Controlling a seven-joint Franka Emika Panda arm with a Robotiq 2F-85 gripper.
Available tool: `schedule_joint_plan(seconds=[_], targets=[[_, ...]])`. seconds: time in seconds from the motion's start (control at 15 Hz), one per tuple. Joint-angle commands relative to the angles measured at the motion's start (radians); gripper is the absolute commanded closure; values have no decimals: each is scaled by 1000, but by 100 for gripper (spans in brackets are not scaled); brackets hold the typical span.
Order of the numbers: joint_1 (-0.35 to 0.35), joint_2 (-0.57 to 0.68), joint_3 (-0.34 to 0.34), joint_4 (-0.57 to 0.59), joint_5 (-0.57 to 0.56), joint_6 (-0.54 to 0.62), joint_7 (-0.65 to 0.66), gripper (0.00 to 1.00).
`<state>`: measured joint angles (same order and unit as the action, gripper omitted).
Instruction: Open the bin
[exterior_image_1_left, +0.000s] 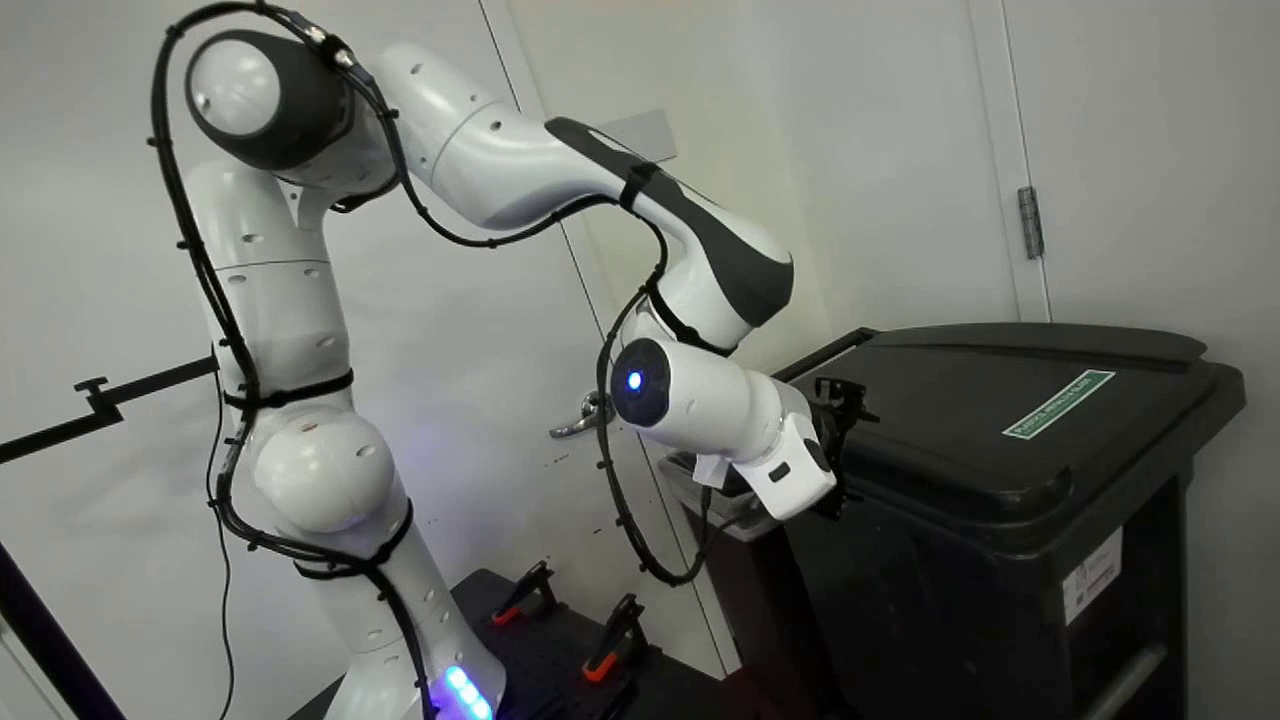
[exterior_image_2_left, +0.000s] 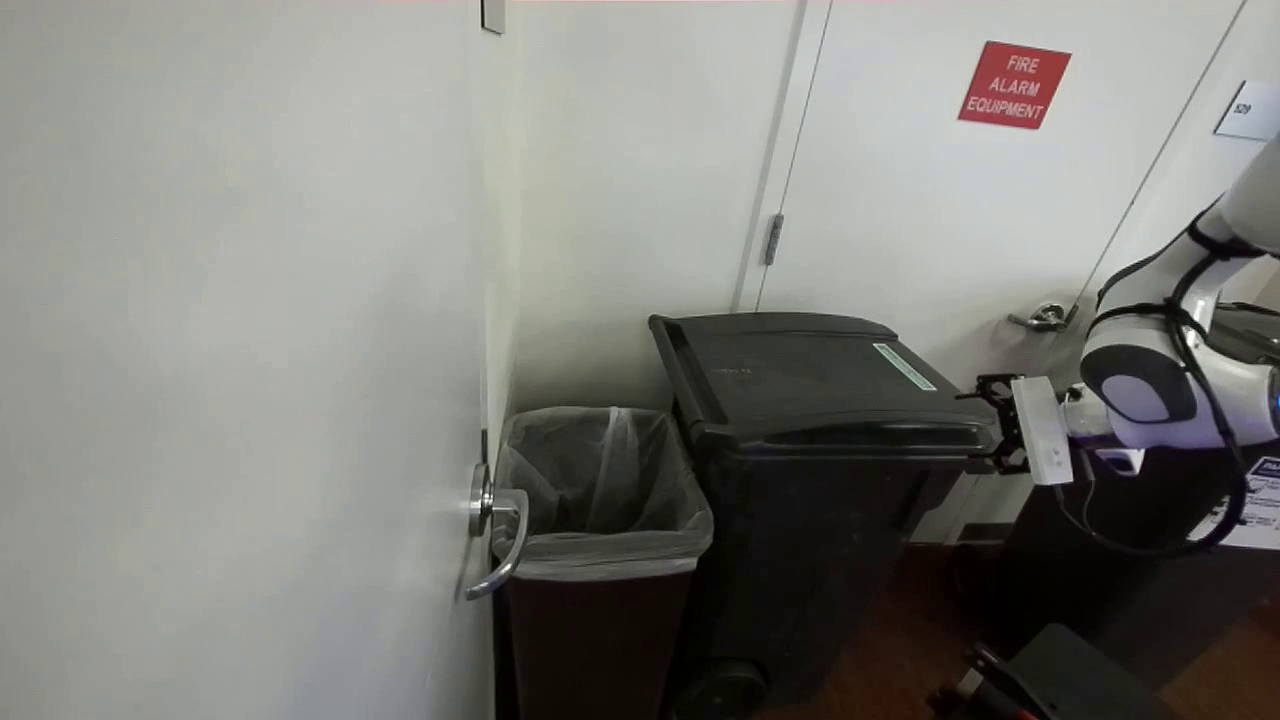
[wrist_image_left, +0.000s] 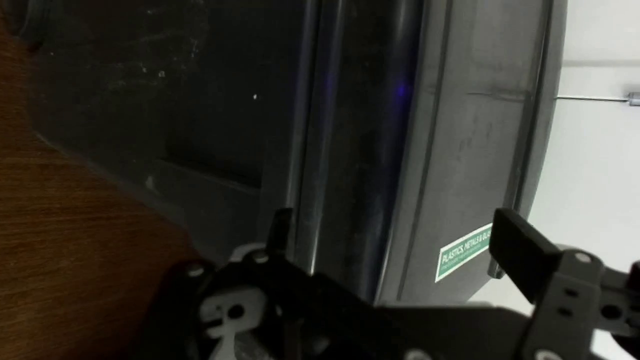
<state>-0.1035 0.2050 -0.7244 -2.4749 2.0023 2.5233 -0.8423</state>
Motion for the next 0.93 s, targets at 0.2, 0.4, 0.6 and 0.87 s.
schedule_joint_plan(seconds=[0.2, 0.4, 0.6, 0.87], targets=[[-156, 199, 104, 80, 249, -169, -182, 0], [-179, 166, 95, 52, 183, -179, -158, 0], [-200, 95, 78, 8, 19, -188, -136, 0], [-232, -14, 66, -46, -100, -194, -153, 0]])
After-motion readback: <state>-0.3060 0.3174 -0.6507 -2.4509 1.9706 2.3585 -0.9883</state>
